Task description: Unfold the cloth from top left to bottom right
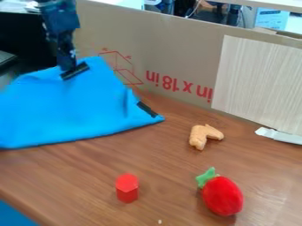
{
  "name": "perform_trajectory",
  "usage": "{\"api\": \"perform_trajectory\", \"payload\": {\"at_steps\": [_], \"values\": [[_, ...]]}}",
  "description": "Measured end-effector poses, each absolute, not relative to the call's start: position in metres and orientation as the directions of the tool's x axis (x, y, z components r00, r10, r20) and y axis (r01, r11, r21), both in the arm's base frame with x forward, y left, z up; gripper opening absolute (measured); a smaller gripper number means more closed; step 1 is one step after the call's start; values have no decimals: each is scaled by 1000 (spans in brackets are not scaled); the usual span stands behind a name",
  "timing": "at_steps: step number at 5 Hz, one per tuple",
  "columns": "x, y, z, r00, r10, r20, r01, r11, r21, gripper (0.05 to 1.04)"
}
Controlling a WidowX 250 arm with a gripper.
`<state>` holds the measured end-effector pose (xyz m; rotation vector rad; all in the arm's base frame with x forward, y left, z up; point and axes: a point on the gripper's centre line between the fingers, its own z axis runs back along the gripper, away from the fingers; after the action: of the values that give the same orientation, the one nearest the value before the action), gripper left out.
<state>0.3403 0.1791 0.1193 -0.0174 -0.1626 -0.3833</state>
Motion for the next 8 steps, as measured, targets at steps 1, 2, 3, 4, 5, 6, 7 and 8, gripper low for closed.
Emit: {"api": "perform_trajectory", "payload": {"at_steps": [1,2,3,4,5,6,7,8], "values": [[309,163,108,897,-428,114,428,903,25,50],[285,139,86,867,-497,45,495,868,34,50],[268,123,66,854,-520,-40,520,854,15,50],[247,106,62,832,-546,-96,547,837,-16,50],[230,97,61,815,-566,-124,564,824,-53,50],[211,91,60,791,-596,-140,591,803,-82,50],[201,90,53,763,-626,-158,620,779,-93,50],[192,94,43,729,-658,-189,658,750,-74,50]]}}
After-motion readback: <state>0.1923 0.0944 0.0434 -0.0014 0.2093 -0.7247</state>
